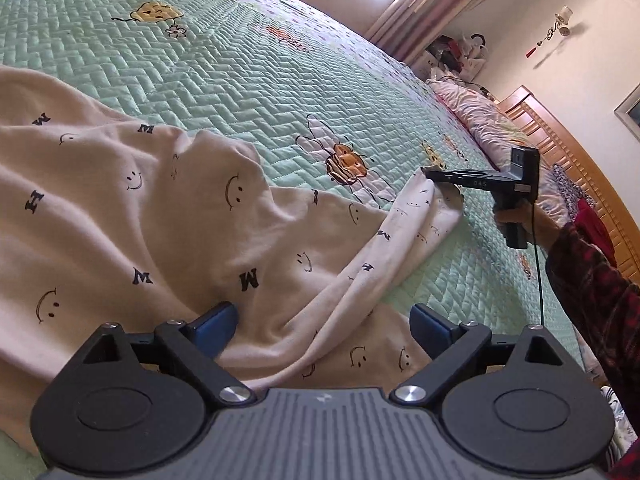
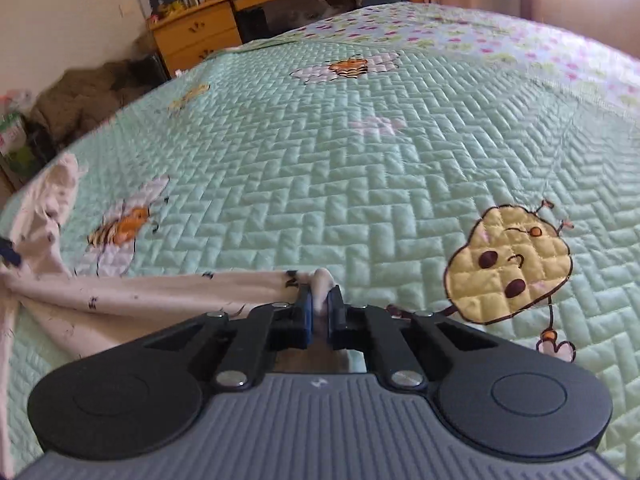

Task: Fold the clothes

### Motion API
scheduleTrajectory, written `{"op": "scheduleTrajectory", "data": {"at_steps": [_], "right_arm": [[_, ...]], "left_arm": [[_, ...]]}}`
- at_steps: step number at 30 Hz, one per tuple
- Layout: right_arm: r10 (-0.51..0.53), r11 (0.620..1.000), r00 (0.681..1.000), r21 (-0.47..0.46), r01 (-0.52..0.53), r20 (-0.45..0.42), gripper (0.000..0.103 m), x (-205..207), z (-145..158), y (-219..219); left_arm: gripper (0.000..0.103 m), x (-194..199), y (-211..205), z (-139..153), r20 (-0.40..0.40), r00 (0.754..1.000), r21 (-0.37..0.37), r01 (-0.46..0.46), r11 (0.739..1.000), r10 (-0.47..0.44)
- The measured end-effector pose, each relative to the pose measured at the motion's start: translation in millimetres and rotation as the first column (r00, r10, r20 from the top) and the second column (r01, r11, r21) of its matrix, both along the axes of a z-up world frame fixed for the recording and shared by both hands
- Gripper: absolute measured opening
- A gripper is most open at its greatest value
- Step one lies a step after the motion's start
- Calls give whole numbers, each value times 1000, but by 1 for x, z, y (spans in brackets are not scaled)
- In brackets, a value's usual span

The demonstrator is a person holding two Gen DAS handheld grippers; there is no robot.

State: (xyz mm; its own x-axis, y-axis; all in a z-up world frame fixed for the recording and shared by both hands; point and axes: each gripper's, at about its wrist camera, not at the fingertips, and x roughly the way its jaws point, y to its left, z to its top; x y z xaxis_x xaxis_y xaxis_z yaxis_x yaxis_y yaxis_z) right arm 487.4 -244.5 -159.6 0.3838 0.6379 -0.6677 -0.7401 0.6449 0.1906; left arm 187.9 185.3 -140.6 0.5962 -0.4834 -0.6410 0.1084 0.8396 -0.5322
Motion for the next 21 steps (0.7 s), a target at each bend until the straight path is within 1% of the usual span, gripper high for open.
{"op": "scheduleTrajectory", "data": {"at_steps": [1,2,5,7,10,14,17,18,20,21], "right_arm": [[-1,1000,1000,2,1,9,8,-5,2,2],[-15,1000,999,13,14,42,8,-14,9,2],[-81,994,987,88,70,141,8,-50,40,-5],[-123,985,975,145,97,184,8,-76,62,-12],[-115,972,967,228,62,226,8,-133,92,-27],[-106,943,954,334,7,280,8,-210,131,-47],[-69,924,952,379,-53,299,8,-284,138,-69],[-58,924,949,376,-66,308,8,-309,136,-77],[-46,934,953,350,-64,298,8,-353,122,-93],[-56,950,956,309,-37,287,8,-370,110,-100]], "left_arm": [[94,-1,-1,1,1,1000,5,-4,1000,4],[94,-2,-2,2,3,1000,10,-8,1000,8],[94,-7,0,8,4,999,3,-34,999,34],[94,-15,1,13,13,999,-34,-34,999,35],[94,-31,0,18,15,999,-105,-27,994,28],[94,-55,2,15,-9,1000,-213,-26,977,24],[94,-74,5,11,-34,998,-242,-54,969,48],[94,-80,5,9,-40,998,-253,-61,966,52],[94,-91,4,3,-57,997,-272,-71,960,57],[94,-96,2,0,-69,996,-277,-69,958,52]]}}
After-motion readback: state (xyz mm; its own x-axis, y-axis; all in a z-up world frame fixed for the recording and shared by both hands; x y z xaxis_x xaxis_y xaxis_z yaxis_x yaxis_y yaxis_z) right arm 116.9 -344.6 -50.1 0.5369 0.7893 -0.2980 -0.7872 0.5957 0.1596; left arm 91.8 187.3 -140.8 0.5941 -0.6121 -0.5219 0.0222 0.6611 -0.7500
